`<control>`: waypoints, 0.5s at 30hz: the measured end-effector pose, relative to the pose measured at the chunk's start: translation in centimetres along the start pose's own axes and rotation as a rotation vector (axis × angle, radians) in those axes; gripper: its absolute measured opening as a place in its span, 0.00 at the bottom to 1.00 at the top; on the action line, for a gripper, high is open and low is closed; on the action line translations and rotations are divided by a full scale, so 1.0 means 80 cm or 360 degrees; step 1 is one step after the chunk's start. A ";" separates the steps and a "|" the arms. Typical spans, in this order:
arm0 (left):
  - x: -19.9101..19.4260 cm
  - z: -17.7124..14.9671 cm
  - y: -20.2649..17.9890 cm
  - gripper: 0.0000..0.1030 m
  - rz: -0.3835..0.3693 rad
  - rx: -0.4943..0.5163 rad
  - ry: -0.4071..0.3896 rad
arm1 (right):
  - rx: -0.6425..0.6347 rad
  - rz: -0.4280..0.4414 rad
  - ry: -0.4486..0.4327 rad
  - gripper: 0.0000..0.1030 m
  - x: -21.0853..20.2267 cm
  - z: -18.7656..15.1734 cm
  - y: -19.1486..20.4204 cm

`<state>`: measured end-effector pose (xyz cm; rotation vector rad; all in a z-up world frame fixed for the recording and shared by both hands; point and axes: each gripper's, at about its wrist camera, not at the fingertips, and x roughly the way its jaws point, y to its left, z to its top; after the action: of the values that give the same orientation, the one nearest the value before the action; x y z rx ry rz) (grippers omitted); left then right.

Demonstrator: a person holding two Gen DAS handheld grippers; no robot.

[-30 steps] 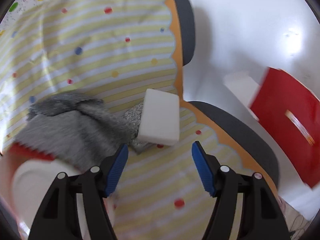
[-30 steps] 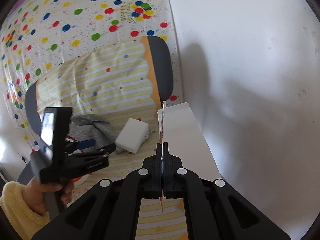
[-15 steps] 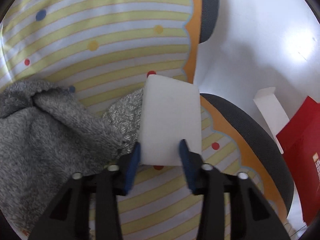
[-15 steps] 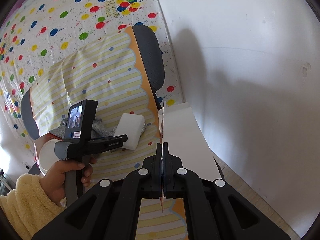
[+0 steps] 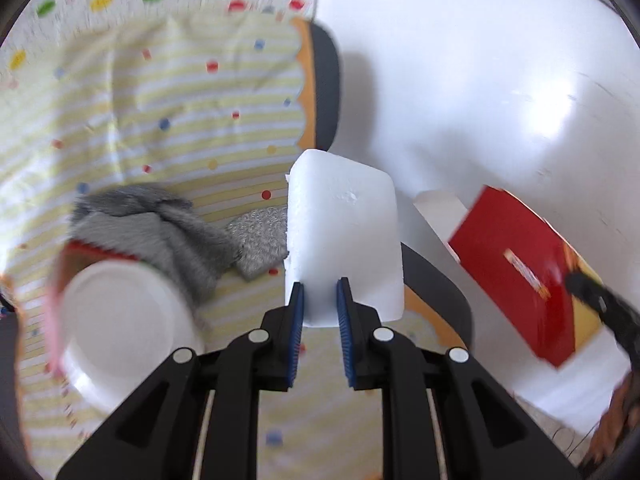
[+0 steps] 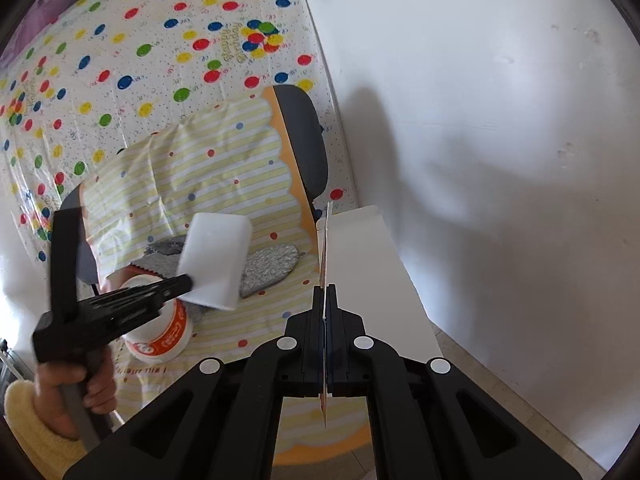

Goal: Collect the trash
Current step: 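Grasp the white block with the left tool while the right tool holds the red box piece, then carry block and red box piece to the pink bin and open both tools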

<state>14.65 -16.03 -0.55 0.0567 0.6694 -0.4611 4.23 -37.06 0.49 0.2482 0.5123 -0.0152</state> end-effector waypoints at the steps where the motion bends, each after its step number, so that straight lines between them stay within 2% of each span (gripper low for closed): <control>1: -0.013 -0.005 -0.002 0.15 -0.0007 0.0010 -0.0015 | -0.0007 -0.0010 -0.0005 0.01 -0.017 -0.004 0.002; 4: -0.064 -0.039 -0.023 0.16 -0.0039 0.0072 -0.0078 | -0.0038 -0.0052 -0.0023 0.01 -0.061 -0.016 0.007; 8: -0.100 -0.068 -0.047 0.16 -0.0085 0.0132 -0.0100 | -0.0082 -0.0145 -0.0020 0.01 -0.113 -0.039 0.012; 15: -0.107 -0.133 -0.093 0.17 -0.0274 0.0188 -0.0032 | -0.0024 -0.0313 0.0209 0.01 -0.154 -0.112 -0.013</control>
<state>-0.69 -17.26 -2.98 0.1064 0.6293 -0.6664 -10.93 -36.49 -1.29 0.1840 0.6657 -0.1873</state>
